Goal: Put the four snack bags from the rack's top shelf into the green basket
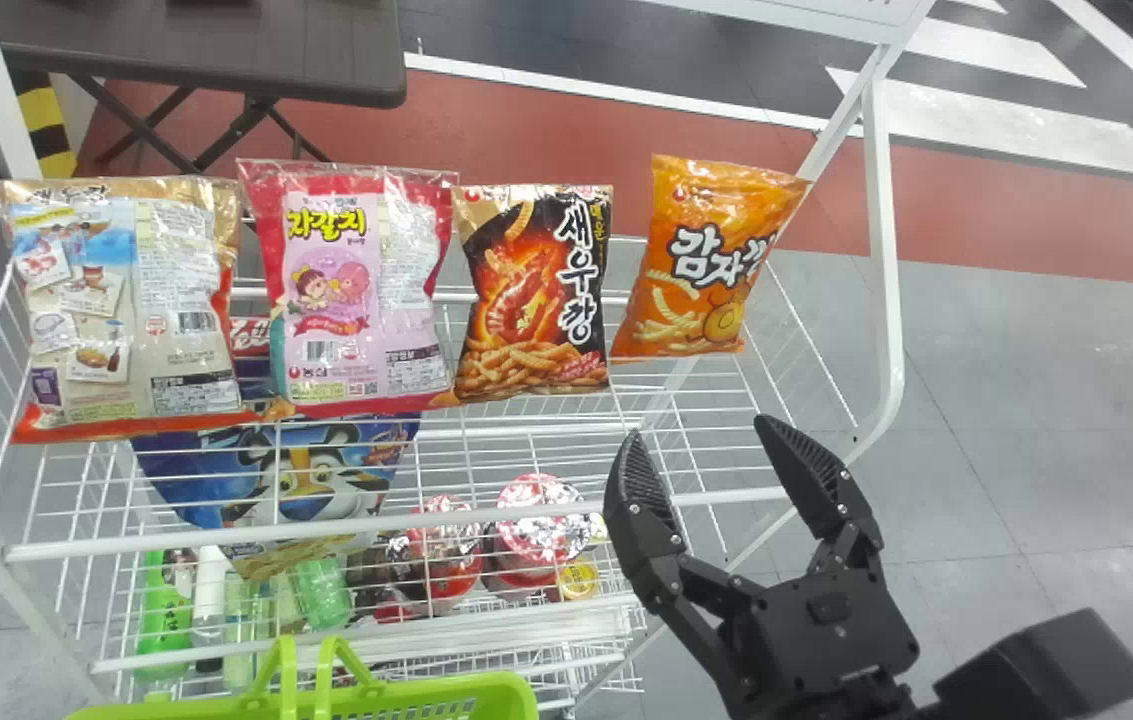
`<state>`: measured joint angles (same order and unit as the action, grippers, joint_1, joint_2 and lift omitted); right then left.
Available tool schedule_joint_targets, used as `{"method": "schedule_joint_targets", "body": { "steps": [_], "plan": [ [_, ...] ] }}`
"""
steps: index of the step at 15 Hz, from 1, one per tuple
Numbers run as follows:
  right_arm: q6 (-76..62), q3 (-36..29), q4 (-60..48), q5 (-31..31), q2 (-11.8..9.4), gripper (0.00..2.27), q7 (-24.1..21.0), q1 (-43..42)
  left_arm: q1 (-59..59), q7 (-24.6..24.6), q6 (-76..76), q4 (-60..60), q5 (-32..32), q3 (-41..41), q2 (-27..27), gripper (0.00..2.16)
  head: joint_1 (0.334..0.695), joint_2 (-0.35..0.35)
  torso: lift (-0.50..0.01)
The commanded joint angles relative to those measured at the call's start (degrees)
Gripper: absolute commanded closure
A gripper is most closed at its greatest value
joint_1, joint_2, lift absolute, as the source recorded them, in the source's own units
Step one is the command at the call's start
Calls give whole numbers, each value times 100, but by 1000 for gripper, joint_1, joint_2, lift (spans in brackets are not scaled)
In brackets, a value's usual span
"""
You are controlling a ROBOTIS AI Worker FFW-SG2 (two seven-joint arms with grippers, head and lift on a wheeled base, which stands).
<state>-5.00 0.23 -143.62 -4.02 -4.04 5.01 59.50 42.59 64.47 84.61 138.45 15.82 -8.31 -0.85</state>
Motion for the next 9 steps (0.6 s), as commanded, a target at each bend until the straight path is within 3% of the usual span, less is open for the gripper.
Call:
{"method": "schedule_joint_targets", "body": {
  "steps": [1, 9],
  "plan": [
    [4, 12, 9, 7, -1, 110, 0, 0, 21, 13, -62, 6, 0, -4, 6, 2148, 695, -350, 0],
    [-14, 47, 203, -11, 8, 110, 0, -123, 21, 92, -62, 24, 0, 5, -3, 2148, 695, -350, 0]
  ]
}}
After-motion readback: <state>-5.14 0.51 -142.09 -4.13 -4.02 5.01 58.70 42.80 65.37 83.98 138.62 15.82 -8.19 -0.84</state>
